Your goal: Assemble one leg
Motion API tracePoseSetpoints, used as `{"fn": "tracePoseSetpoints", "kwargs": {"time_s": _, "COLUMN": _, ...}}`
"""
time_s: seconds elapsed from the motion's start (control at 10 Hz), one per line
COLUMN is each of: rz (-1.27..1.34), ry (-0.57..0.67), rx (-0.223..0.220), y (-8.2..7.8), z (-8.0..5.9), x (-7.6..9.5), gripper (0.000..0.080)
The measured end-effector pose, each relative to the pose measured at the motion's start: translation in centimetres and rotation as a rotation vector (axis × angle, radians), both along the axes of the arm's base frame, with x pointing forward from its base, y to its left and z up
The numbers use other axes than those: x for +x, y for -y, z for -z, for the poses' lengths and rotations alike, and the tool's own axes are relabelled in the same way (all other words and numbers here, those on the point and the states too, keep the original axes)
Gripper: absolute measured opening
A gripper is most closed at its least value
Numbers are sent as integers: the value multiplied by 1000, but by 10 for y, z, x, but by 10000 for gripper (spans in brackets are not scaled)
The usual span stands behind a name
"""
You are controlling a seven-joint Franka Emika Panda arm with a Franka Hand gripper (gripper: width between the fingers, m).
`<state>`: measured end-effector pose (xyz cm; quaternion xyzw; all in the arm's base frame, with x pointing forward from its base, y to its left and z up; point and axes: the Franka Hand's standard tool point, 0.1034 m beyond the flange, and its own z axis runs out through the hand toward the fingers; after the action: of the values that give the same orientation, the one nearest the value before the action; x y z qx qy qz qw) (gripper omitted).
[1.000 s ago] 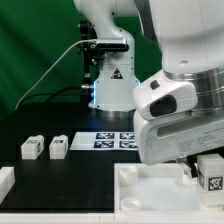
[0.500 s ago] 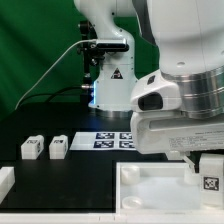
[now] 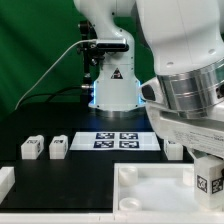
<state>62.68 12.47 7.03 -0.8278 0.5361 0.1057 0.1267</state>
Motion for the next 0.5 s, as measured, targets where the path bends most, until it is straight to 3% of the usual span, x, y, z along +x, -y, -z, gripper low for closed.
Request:
{"fn": "tracePoseSetpoints", "kwargs": {"time_s": 0.1, "rz": 71, "ry": -20, "rx": -1, "y": -2, "z": 0, "x": 0, "gripper": 300}}
{"fn": "tracePoseSetpoints", "kwargs": {"time_s": 0.2, "rz": 96, "ry": -30, "rx": -2, "y": -3, "z": 0, "x": 0, "gripper": 410}}
{"fn": "tracePoseSetpoints", "kwargs": {"time_s": 0.3, "rz": 60, "ry": -18, "rx": -1, "y": -3, "z": 0, "x": 0, "gripper": 410}}
{"fn": "tracePoseSetpoints", "kwargs": {"time_s": 0.4, "rz": 36, "ry": -10, "rx": 0, "y": -3, "z": 0, "x": 0, "gripper": 555}}
{"fn": "tracePoseSetpoints", "kwargs": {"time_s": 0.5, "rz": 34, "ry": -9, "rx": 0, "y": -3, "z": 0, "x": 0, "gripper": 629}}
